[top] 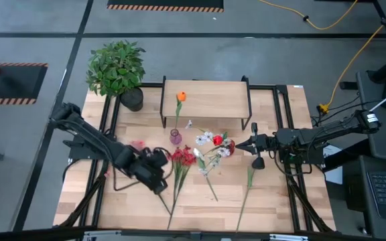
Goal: Pick and place flowers into a vace then onto a shelf
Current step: Put the pink flowers into the red vase
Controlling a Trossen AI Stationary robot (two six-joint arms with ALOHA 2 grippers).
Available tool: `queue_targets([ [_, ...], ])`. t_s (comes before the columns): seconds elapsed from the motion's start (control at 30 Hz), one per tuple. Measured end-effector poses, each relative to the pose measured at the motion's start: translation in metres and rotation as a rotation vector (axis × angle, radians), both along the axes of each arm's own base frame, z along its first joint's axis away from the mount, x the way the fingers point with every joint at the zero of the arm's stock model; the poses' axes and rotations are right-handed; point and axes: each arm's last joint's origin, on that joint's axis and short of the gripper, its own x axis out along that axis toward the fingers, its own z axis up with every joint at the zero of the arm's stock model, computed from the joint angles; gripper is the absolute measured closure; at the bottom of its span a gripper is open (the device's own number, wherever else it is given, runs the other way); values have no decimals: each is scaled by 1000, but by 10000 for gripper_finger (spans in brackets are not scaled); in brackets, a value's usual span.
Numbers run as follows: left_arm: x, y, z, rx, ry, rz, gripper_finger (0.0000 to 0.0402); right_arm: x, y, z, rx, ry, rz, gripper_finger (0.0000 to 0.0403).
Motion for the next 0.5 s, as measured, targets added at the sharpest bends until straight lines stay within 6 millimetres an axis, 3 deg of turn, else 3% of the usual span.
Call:
queue_targets([
  [0.3, 33, -30, -16, -142, 159, 93, 400, 0, 0, 0, 2, 3, 0, 391],
  [0.5, 40, -42, -33, -172, 235, 150, 401, -1, 0, -4, -6, 39, 0, 391],
])
